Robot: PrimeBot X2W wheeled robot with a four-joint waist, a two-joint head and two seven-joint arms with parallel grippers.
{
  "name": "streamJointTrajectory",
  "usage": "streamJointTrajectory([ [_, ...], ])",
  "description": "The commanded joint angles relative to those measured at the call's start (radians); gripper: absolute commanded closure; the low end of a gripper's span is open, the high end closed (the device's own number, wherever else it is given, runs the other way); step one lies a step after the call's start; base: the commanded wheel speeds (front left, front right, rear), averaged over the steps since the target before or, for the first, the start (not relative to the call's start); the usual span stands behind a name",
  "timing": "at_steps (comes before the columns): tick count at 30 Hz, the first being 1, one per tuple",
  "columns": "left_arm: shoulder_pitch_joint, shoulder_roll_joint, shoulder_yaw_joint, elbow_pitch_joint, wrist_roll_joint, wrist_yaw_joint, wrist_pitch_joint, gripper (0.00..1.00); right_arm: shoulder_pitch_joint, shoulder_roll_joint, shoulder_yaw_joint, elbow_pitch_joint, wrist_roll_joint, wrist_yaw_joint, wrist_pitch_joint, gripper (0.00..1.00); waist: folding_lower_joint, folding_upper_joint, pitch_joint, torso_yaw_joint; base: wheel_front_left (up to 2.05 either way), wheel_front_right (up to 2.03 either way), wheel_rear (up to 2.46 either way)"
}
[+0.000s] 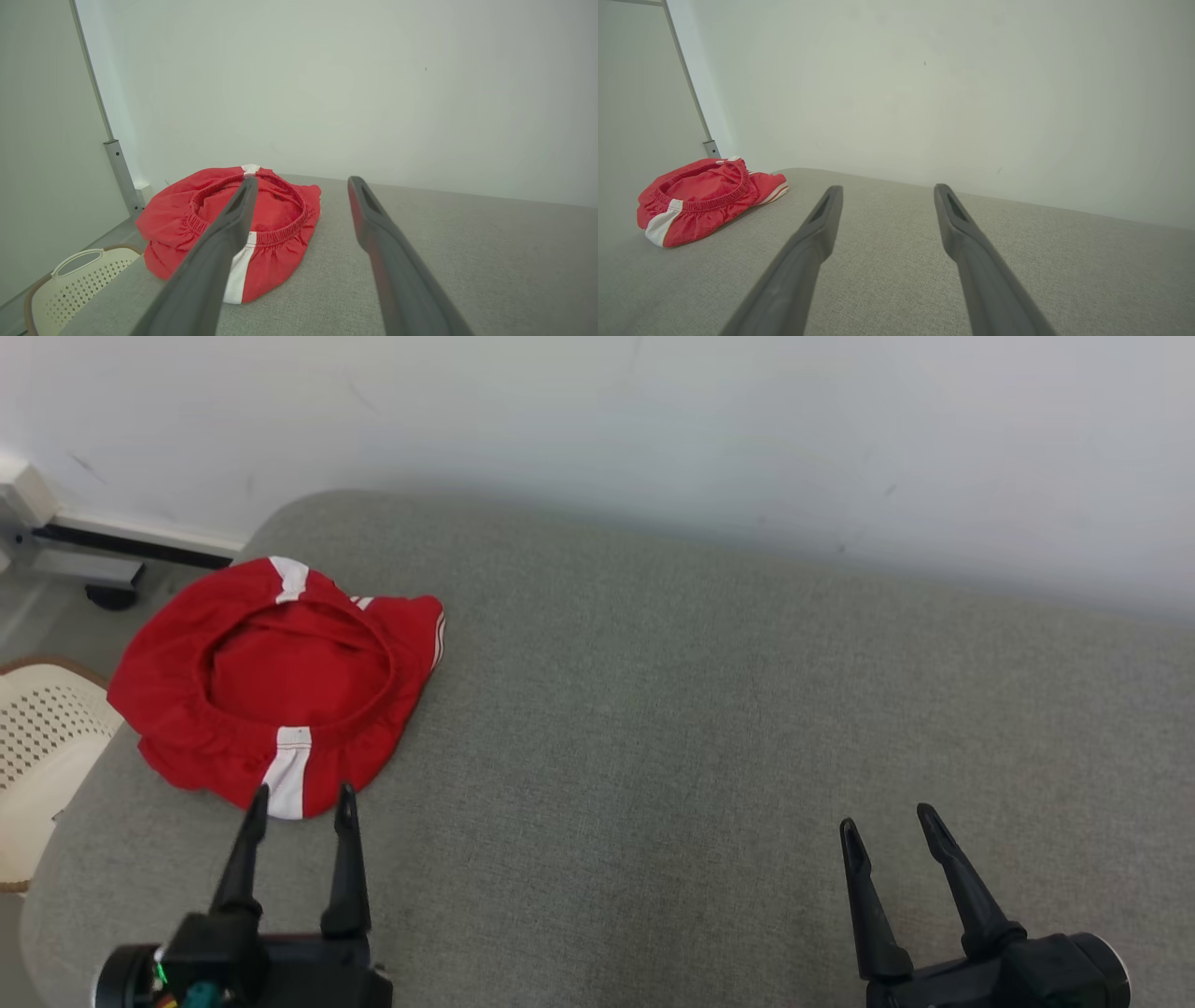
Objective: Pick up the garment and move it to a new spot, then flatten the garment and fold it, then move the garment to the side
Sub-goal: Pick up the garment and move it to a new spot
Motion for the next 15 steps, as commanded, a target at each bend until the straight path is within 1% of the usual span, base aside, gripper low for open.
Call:
streamJointTrajectory([
  [1,-0.043,0.001,0.013,0.018,-0.006,0.002,-0.002,0.00,-0.016,0.001,-0.005,-0.002,-0.014,-0.002,-0.001,0.00,0.0001,-0.0001,0.056,-0.006,0.00,0.00,0.00],
  [4,-0.114,0.001,0.039,0.075,-0.009,0.002,-0.002,0.00,-0.033,0.000,-0.004,-0.001,-0.031,-0.002,-0.001,0.00,0.0001,-0.0001,0.096,-0.008,0.00,0.00,0.00],
  [6,-0.168,0.002,0.057,0.133,-0.008,-0.006,-0.002,0.00,-0.042,-0.006,-0.002,0.000,-0.040,-0.002,-0.001,0.00,0.0001,-0.0001,0.121,-0.009,0.00,0.00,0.00],
  [7,-0.168,0.002,0.057,0.133,-0.008,-0.006,-0.002,0.00,-0.042,-0.006,-0.002,0.000,-0.040,-0.002,-0.001,0.00,0.0001,-0.0001,0.121,-0.009,0.00,0.00,0.00],
  [9,-0.227,0.006,0.073,0.215,-0.015,-0.015,-0.002,0.00,-0.051,-0.015,-0.003,-0.001,-0.046,-0.002,-0.001,0.00,0.0001,-0.0001,0.144,-0.008,0.00,0.00,0.00],
  [11,-0.299,0.024,0.086,0.288,-0.015,-0.027,-0.002,0.00,-0.060,-0.023,-0.001,0.000,-0.051,-0.002,-0.001,0.00,0.0001,-0.0001,0.167,-0.008,0.00,0.00,0.00],
  [12,-0.368,0.043,0.103,0.354,-0.021,-0.033,-0.002,0.00,-0.072,-0.033,0.003,-0.003,-0.055,-0.002,-0.001,0.00,0.0001,-0.0001,0.192,-0.011,0.00,0.00,0.00],
  [15,-0.463,0.071,0.107,0.475,-0.031,-0.047,-0.002,0.00,-0.085,-0.047,-0.004,-0.007,-0.057,-0.002,-0.001,0.00,0.0001,-0.0001,0.229,-0.014,0.00,0.00,0.00],
])
